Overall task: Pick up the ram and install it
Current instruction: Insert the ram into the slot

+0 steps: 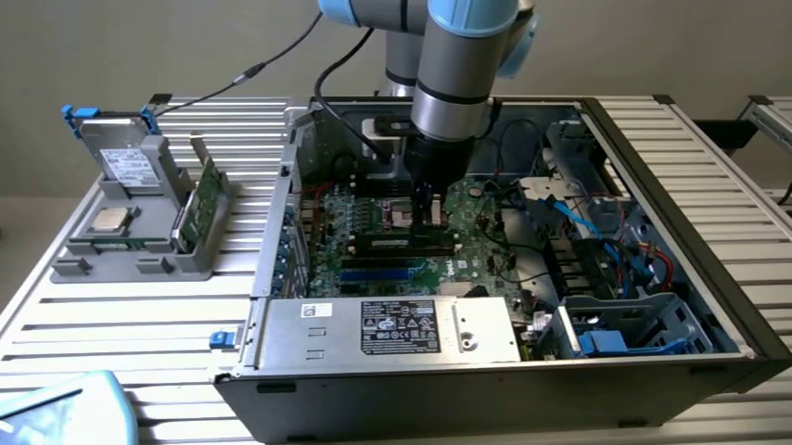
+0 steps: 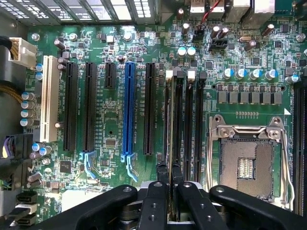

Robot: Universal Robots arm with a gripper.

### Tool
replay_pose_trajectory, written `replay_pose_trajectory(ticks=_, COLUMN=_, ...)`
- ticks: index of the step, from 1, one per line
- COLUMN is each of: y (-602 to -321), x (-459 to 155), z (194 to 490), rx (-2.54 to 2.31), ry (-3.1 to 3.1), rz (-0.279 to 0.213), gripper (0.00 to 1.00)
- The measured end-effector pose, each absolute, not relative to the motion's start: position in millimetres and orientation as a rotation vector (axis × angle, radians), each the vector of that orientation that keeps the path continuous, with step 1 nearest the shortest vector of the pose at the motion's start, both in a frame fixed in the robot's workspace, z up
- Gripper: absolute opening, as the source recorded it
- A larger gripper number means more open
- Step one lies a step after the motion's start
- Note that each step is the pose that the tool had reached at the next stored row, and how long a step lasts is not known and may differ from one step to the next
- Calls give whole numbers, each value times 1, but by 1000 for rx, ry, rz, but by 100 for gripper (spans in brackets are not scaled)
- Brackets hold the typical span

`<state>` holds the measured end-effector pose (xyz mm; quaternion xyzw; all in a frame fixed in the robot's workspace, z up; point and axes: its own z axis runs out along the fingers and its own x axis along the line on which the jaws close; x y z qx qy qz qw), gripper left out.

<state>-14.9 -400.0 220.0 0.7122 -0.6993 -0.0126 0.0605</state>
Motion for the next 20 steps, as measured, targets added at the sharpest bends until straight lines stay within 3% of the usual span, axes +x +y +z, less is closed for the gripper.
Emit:
replay_pose_trajectory(ticks=17, y=-400, x=-15, z=219, rx=2172, ry=-2097, rz=-38, gripper=13)
replay_pose_trajectory(ticks=20, y=-400, x=-15, z=219, rx=2172, ry=-2097, rz=-38, gripper=21)
